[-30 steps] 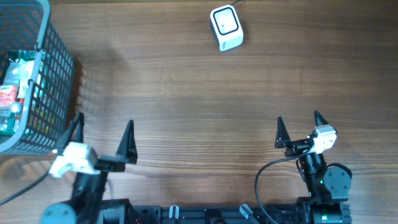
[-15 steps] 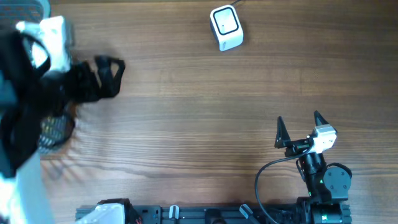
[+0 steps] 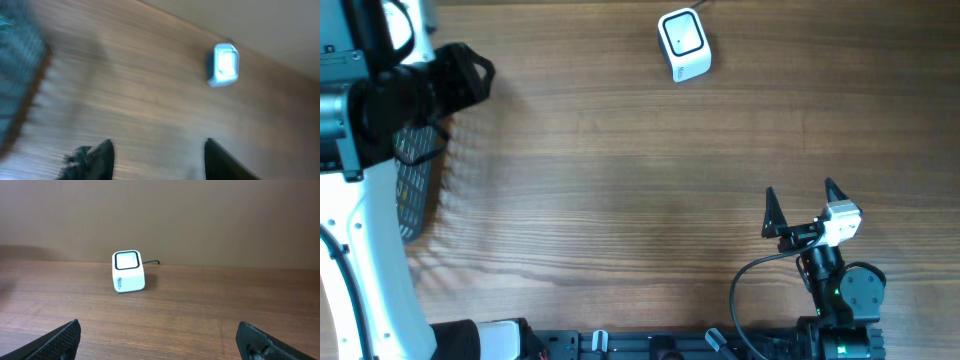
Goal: Scan the item barcode
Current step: 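Move the left gripper over the grey basket and reach inside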
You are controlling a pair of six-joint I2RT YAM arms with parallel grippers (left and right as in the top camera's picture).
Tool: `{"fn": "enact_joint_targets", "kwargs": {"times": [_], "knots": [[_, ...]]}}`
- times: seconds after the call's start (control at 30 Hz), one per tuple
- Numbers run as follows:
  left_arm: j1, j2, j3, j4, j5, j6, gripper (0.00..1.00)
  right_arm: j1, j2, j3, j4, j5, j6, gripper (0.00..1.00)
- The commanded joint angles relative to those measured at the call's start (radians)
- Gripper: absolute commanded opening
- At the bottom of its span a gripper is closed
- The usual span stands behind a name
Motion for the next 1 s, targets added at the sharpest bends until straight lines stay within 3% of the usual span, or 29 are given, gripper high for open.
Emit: {"fn": "enact_joint_targets", "kwargs": {"times": [0.0,0.1,0.2,0.37,0.53,0.97], "knots": [[0.08,0.005,0.018,0.045,-0.168,-0.066,0.55,-0.002,-0.005,-0.001,0.003,0.005,-0.002,1.0],[0.163,0.005,0.018,0.105,-0.224,-0.066,0.57,-0.002,-0.005,-0.001,0.003,0.005,-0.002,1.0],[0.295,0.005,0.018,0.126,-0.298,-0.065,0.87,-0.002,-0.005,-0.001,0.003,0.005,-0.001,1.0],[0.51,0.005,0.018,0.163,-0.297,-0.065,1.0,-0.002,-0.005,-0.001,0.003,0.005,-0.002,1.0],[0.624,0.013,0.018,0.19,-0.298,-0.066,1.0,-0.002,-0.005,-0.001,0.003,0.005,-0.002,1.0],[0.645,0.174,0.018,0.272,-0.298,-0.066,1.0,-0.002,-0.005,-0.001,0.003,0.005,-0.002,1.0]]}}
